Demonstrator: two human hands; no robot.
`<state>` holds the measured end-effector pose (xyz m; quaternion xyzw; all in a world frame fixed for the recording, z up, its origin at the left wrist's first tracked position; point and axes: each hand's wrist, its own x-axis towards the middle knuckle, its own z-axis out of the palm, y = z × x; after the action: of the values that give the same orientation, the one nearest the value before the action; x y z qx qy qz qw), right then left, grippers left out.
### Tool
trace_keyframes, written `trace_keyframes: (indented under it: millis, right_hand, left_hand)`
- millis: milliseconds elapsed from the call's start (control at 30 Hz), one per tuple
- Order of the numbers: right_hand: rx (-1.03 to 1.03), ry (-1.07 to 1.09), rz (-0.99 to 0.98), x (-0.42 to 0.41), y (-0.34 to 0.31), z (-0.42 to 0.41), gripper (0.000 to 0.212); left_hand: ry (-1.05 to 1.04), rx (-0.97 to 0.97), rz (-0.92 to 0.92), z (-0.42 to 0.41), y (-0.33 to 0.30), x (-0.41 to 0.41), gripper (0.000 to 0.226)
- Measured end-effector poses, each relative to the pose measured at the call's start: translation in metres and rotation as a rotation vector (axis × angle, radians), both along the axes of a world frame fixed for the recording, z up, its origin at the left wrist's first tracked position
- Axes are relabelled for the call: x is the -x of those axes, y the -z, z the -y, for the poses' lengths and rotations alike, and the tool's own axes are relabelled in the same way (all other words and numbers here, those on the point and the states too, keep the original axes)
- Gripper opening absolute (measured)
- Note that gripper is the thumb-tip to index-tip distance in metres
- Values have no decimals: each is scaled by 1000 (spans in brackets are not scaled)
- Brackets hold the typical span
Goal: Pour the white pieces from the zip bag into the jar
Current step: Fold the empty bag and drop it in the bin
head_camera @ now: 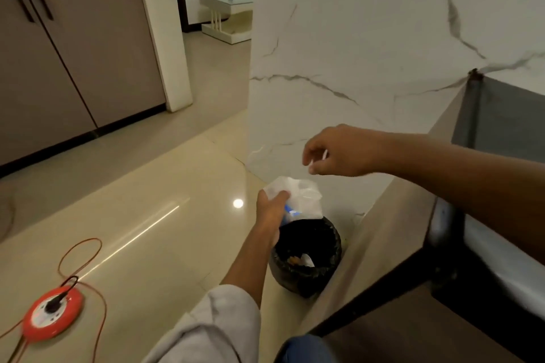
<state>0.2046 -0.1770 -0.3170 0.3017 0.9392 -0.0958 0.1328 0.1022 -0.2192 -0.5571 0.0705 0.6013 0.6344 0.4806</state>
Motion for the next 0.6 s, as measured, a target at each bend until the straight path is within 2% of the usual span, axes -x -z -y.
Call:
trace_keyframes:
  millis: [100,167,200,300,400,500,600]
  right_hand:
    - [4,52,206,39,22,-9,46]
    - [-29,64,258,54,44,-15,53]
    - [24,93,237,57,53,-18,55]
    - [357,293,93,53,64,-30,65]
    - [395,369,12,40,66,-41,54]
    - [397,415,51,30,69,-49,45]
    - [377,473,114,21,74,-58,47]
  left_hand:
    - [-20,-108,9,-8,-18,13,44]
    - [-17,-177,3,-9,-29,26,47]
    - [-7,-187,-13,-7,-33,33,47]
    - [70,-172,-32,1,-31,48,48]
    - [169,-175,11,2,-24,44,53]
    - [210,-164,26,-10,-17,29,53]
    - [209,-116,-2,-29,-4,12,45]
